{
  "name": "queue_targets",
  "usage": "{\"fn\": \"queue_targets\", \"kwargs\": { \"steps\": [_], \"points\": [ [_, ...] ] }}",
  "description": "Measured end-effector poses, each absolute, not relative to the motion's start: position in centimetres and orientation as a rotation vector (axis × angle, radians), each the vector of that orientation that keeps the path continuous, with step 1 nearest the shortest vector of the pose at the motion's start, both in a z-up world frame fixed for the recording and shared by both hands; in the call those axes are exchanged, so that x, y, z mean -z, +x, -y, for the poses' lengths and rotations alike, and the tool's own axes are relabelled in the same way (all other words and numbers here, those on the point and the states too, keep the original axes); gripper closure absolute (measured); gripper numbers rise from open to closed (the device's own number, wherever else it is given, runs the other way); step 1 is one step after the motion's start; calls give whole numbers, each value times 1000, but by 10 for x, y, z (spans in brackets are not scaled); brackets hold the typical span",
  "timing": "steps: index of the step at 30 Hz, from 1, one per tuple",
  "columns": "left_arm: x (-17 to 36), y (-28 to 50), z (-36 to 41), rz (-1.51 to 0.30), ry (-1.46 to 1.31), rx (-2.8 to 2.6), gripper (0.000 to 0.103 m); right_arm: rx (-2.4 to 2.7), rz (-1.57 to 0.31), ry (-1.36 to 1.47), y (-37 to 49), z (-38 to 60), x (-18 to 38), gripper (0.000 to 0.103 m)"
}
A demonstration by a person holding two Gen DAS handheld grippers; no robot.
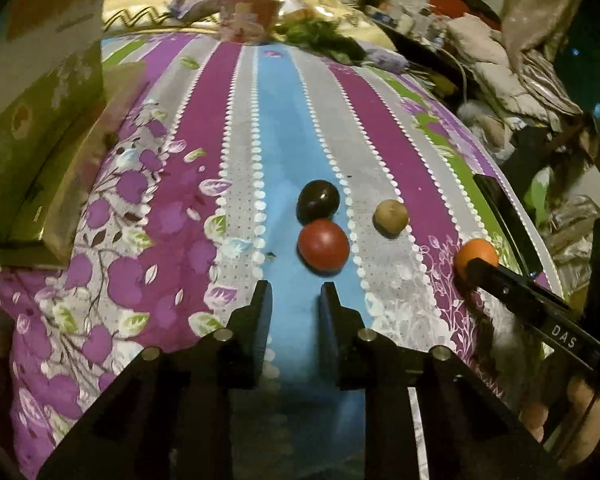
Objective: Organize fruits
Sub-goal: 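Grasp the orange with the right tool while the left tool approaches the red tomato, then close the left tool on the red tomato and lift it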
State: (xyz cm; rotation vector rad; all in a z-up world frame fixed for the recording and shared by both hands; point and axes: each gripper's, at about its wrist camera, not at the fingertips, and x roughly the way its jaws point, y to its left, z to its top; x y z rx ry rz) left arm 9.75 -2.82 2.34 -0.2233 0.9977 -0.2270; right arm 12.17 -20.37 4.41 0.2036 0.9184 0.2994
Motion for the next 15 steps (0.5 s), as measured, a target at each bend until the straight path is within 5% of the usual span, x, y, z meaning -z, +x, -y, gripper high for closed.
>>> {"fn": "queue_targets", "kwargs": {
  "steps": [6,15],
  "points": [
    [-23,108,37,-950,-223,237,59,-295,-922,189,122,201,-43,61],
    [-21,124,53,-951,-237,185,57,-268,-933,141,127,194,-45,61]
  ]
}}
